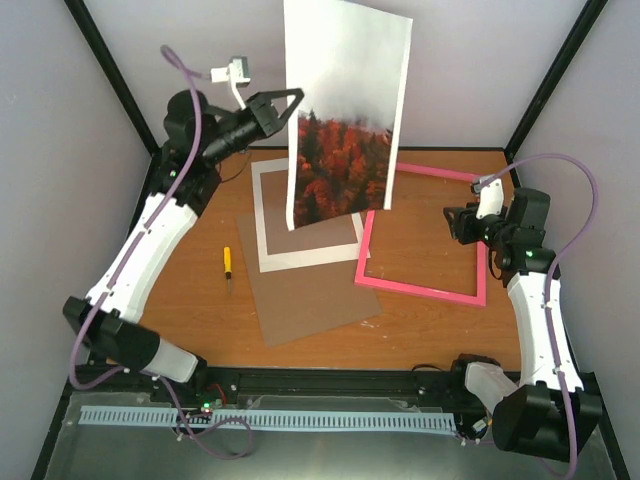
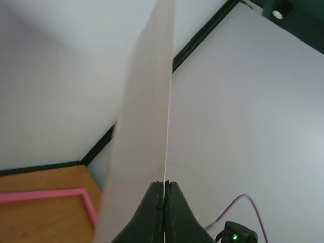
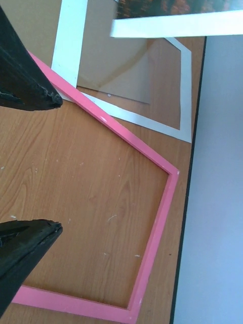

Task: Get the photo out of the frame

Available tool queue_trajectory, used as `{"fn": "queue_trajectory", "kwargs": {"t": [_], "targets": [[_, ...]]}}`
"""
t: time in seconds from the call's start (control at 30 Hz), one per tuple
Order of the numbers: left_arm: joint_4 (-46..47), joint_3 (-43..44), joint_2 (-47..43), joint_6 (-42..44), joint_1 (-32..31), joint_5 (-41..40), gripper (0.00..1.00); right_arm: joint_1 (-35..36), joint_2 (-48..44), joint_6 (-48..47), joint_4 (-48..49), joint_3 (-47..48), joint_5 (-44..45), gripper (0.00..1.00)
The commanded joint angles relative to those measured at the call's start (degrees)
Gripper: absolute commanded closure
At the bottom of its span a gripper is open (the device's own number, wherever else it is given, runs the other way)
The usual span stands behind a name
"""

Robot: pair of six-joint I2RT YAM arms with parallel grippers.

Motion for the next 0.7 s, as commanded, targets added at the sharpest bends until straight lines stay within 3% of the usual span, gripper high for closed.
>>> {"fn": "queue_trajectory", "kwargs": {"t": [0.0,0.2,0.3,0.43,0.67], "targets": [[2.3,-13.8,-7.4,-1.2,0.1,-5.5,0.99,-0.4,-2.4,-1.2,3.2,-2.0,1.7,0.43],[20.5,-51.7,-11.4,-9.9,0.4,-2.5,0.99,-0.4,-1.4,-2.4,3.8,-3.3,1.7,0.43],[28.2,-61.8,-10.0,-12.6,0.4,-0.8,0.99,-0.5,-0.8,-3.2,3.8,-3.7,-0.9,0.43],[29.5,-68.1,-11.5,-12.8,0.4,-1.9,0.99,-0.5,-0.6,-4.3,3.5,-3.9,-1.9,0.42],[25.5,-69.9,-11.7,-9.3,0.5,-7.0,0.99,-0.5,0.0,-5.7,3.3,-4.7,-5.1,0.42]]}}
